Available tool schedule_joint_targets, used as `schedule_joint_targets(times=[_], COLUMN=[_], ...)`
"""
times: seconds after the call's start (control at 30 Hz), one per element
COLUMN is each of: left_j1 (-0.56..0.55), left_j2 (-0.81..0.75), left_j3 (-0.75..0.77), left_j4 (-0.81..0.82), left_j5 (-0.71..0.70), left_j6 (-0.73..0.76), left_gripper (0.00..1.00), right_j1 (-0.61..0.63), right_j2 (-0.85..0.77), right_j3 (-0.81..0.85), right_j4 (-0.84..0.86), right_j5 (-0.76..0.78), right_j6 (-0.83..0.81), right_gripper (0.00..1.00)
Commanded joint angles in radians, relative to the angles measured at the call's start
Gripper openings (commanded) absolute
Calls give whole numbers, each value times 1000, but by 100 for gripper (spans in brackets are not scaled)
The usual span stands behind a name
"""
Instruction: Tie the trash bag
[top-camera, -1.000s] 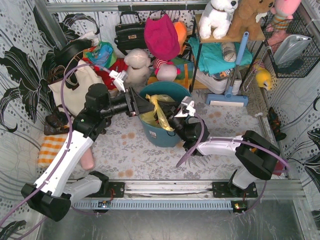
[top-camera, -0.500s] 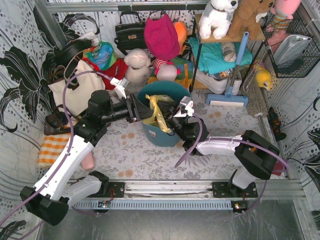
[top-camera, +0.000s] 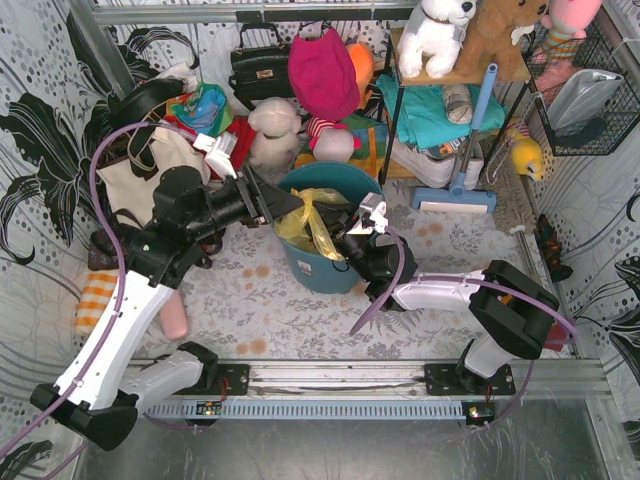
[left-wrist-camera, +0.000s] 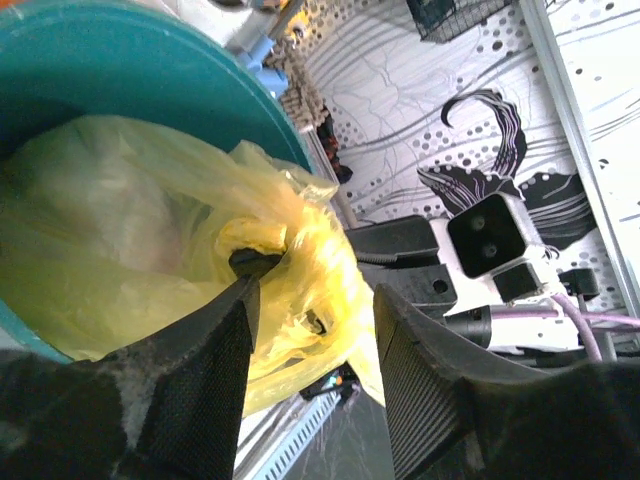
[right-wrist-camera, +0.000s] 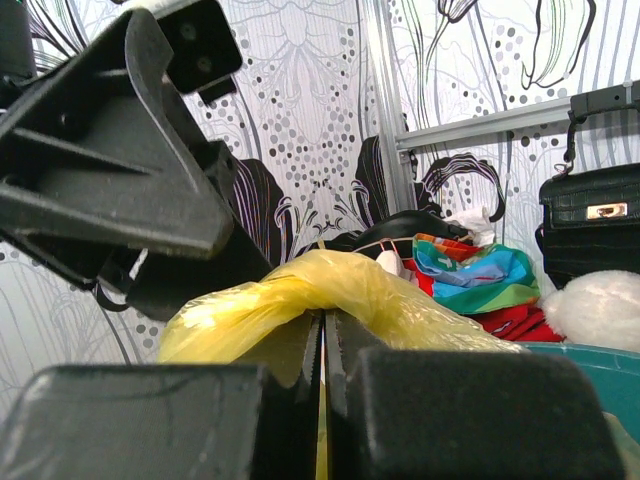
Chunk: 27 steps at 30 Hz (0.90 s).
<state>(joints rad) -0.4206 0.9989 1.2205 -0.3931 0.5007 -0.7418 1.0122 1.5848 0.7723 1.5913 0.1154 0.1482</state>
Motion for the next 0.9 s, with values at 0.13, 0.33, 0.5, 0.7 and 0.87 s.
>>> schedule_joint_targets(times=[0.13,0.33,0.5,0.7,0.87], left_j1=[-4,-4,-4,-4,-5], left_j2=[13,69,112,111,119], left_j3=[135,152,186,168,157], left_j4=[-55,-45,-86,-76,-63], left_j5=[-186,-193,-175,-183,-172], left_j6=[103,151,197,197,195], left_gripper=[54,52,49,47,45], right_j1=[3,3,3,4,4], right_j2=[-13,-8,-9,-6,-1], right_j3=[29,32,28,27,33], right_j4=[109,109,109,109,108], right_j5=[-21,-21,-10,-10,-11], right_j6=[6,13,11,13,17], right_gripper=[0,0,0,0,0])
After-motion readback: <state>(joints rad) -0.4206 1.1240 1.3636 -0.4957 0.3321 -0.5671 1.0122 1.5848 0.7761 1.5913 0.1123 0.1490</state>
